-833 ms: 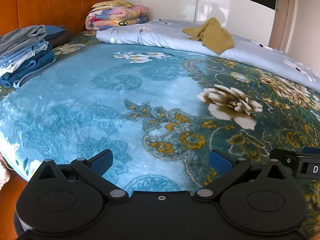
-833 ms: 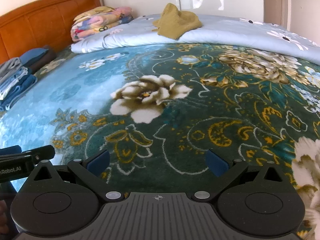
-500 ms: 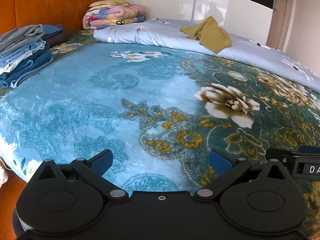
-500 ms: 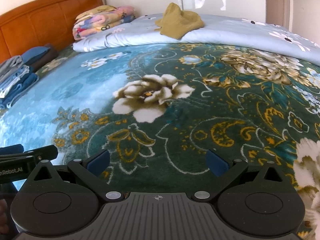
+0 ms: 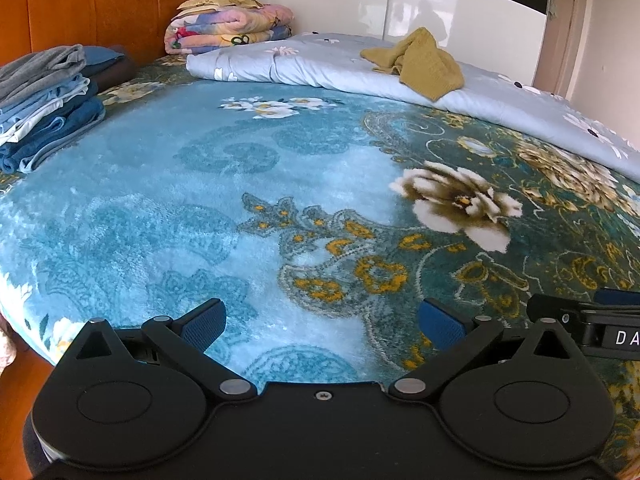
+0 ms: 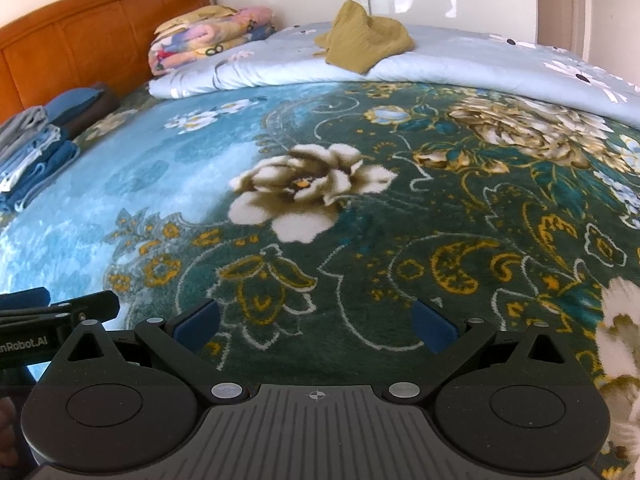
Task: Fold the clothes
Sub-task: 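Move both open grippers across the bed toward the yellow sweater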
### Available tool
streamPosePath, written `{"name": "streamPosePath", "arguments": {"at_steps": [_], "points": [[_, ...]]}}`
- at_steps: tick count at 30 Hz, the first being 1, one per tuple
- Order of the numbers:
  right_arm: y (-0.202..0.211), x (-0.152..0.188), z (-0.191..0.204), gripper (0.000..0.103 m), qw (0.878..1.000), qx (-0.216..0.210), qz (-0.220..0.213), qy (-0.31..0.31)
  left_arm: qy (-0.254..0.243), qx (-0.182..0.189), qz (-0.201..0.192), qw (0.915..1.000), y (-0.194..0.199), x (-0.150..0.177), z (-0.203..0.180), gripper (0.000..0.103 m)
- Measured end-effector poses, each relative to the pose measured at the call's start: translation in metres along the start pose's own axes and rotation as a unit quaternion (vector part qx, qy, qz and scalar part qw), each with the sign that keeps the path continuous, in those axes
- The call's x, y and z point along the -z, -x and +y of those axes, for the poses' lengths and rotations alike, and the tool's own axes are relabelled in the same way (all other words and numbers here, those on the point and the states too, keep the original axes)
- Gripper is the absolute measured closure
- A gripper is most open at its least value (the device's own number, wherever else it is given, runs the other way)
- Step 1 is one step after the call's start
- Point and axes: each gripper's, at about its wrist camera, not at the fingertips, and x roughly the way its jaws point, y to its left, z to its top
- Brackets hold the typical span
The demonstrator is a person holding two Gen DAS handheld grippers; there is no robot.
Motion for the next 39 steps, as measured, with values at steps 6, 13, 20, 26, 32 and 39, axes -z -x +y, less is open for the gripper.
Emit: {"name": "streamPosePath", "arguments": {"at_steps": [6, 13, 20, 26, 32, 39], "points": [[-0.007, -0.005, 0.003, 0.0, 1.0, -0.004, 0.003, 0.003, 0.002, -0.004, 0.005, 1.0, -0.006, -0.004, 0.004, 0.001], [-0.019, -0.016, 0.003, 0.0, 1.0, -0.006, 0.003, -0.003, -0.006, -0.009, 0.013, 0.9999, -0.017, -0.014, 0.006, 0.001], [-0.033, -0.034, 0.005, 0.0, 1.0, -0.019, -0.014, -0.001, -0.007, -0.012, 0.018, 0.9997, -0.03, -0.028, 0.013, 0.001], [-0.041, -0.052, 0.004, 0.0, 0.999, -0.035, -0.037, -0.008, -0.009, -0.012, 0.019, 0.9997, -0.041, -0.046, 0.017, 0.001], [-0.054, -0.073, -0.004, 0.0, 0.997, -0.04, -0.056, -0.026, -0.012, -0.006, 0.01, 0.9999, -0.053, -0.068, 0.022, 0.001], [-0.071, -0.097, -0.008, 0.0, 0.996, -0.063, -0.063, -0.023, -0.011, -0.001, -0.011, 0.9999, -0.069, -0.097, 0.027, 0.001]]}}
